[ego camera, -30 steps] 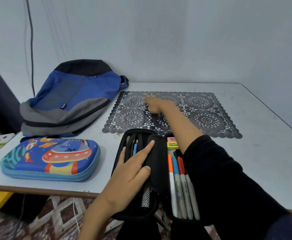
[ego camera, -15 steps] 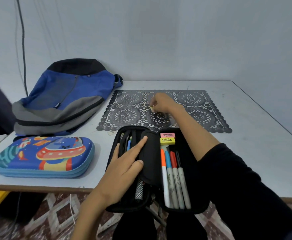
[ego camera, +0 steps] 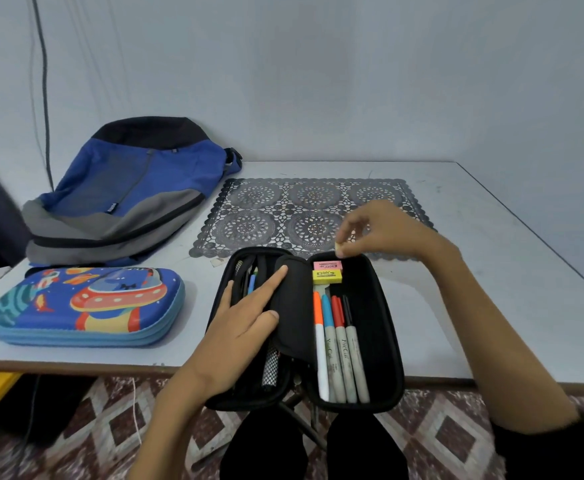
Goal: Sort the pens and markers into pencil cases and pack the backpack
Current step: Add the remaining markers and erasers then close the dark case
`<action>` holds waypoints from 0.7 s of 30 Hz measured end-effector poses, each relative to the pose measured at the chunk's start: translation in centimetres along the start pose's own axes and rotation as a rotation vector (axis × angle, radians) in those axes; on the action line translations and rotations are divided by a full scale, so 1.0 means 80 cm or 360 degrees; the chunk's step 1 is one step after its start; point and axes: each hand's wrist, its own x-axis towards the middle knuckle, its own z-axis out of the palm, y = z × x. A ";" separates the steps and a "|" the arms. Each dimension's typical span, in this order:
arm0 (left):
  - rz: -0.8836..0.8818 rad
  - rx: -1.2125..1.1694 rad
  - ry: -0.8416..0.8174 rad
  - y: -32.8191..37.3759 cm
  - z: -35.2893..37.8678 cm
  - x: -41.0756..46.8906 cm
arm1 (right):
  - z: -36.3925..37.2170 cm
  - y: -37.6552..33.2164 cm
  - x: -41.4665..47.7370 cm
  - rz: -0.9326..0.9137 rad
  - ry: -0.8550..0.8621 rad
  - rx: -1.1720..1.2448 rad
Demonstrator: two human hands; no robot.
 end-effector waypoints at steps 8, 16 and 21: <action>-0.0031 0.0031 -0.0033 0.001 0.002 0.000 | 0.028 0.014 -0.043 -0.0072 0.0179 -0.0610; 0.0033 0.0662 -0.0054 0.039 -0.001 0.007 | 0.055 0.047 -0.055 -0.0195 0.0414 -0.0104; 0.0172 0.1042 0.0021 0.083 0.046 0.019 | 0.054 0.046 -0.060 -0.0162 0.0663 0.0209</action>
